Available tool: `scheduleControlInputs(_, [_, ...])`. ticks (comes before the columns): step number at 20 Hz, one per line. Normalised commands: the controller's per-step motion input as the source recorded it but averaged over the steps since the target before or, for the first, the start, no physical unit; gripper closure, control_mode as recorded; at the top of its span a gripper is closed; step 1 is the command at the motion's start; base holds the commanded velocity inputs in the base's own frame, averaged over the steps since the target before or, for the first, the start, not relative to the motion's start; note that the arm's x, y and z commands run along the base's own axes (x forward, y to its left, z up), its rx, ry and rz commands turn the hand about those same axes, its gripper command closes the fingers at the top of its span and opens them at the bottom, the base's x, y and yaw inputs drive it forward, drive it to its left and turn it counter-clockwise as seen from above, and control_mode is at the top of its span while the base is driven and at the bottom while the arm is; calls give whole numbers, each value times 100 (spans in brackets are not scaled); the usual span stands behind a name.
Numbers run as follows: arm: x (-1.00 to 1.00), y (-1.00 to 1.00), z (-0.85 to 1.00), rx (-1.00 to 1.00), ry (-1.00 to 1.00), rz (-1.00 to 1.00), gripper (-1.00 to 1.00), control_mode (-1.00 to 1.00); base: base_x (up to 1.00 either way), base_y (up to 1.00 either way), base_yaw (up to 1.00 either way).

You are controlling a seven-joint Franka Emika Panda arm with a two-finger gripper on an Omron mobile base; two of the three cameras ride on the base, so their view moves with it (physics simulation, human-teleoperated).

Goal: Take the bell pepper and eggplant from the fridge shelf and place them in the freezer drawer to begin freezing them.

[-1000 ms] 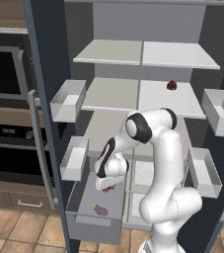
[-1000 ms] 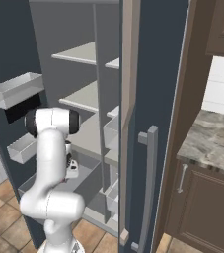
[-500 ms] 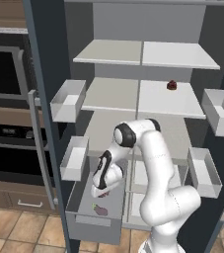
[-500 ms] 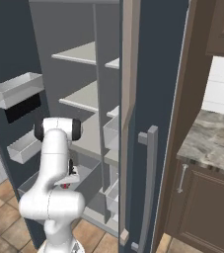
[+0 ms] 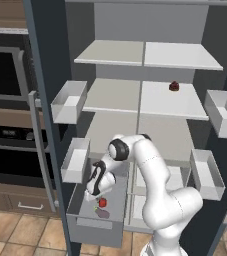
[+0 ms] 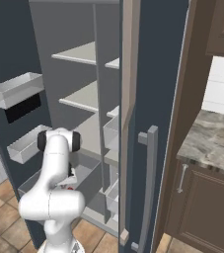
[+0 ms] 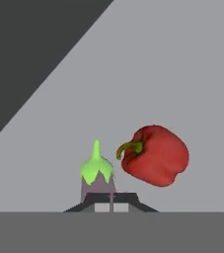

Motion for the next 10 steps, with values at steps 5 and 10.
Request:
scheduleControlInputs(5, [26,5,-8,0,2,-1,-100,-100,0,0,0])
scheduleControlInputs(10, [-59,-2,22,1,0,-5,-100,-100,0,0,0])
